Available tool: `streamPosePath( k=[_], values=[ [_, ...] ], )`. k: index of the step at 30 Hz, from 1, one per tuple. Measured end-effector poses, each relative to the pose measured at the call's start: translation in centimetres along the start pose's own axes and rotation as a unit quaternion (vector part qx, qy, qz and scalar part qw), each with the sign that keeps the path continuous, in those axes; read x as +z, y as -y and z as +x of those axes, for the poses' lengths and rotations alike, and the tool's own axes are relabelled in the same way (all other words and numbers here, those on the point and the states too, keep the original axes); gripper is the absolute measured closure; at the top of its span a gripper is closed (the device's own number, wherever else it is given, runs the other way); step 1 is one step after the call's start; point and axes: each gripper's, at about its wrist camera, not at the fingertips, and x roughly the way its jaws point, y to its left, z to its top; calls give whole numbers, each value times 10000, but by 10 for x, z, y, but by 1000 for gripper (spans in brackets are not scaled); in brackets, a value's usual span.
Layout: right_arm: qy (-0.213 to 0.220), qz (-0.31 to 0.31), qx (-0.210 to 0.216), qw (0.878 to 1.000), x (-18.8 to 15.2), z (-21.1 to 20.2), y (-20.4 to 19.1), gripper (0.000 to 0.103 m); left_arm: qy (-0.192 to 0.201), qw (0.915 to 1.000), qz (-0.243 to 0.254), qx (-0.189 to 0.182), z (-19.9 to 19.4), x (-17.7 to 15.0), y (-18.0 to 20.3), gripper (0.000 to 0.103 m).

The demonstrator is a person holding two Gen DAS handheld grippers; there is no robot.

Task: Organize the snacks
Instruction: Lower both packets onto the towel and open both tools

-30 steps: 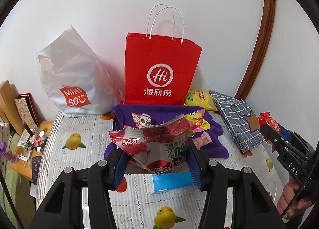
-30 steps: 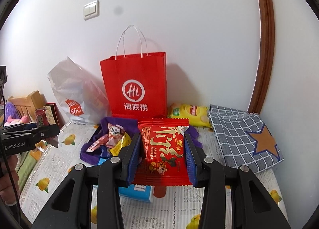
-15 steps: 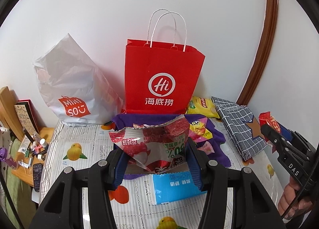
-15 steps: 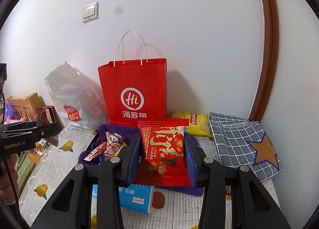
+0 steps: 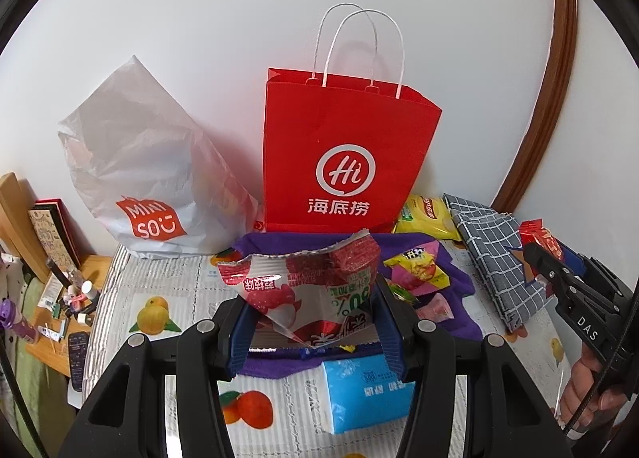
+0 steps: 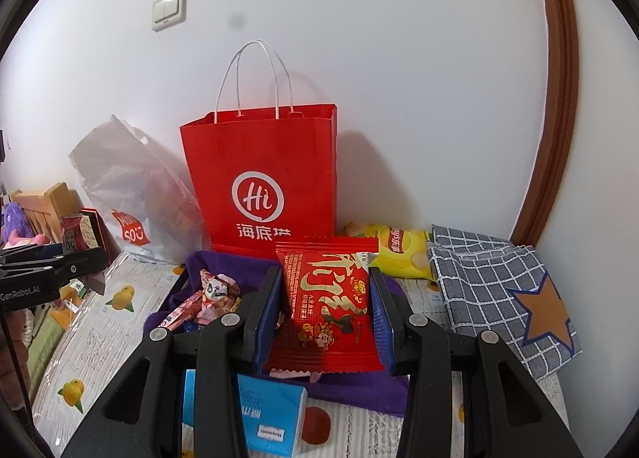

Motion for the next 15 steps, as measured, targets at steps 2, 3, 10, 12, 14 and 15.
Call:
streamPosePath(
  k=[2,3,10,12,14,15],
  values=[
    [-10,5,5,10000,2,7,0,61,0,10000,21,2,5,3,-1,52],
    [-16,4,0,10000,4,11,1,61,-8,10000,28,3,7,4,-1,52],
    [-32,39,17,10000,9,30,1,61,-144,9999,66,51,29,9,-2,52],
    [-49,80,43,9999,9,36,2,61,-179,9998,85,63,35,10,-3,52],
    [-82,113,55,9999,8,43,3,61,-205,9997,97,80,40,11,-3,52],
    [-102,120,56,9999,8,46,3,61,-218,9997,99,86,42,11,-4,52]
  ],
)
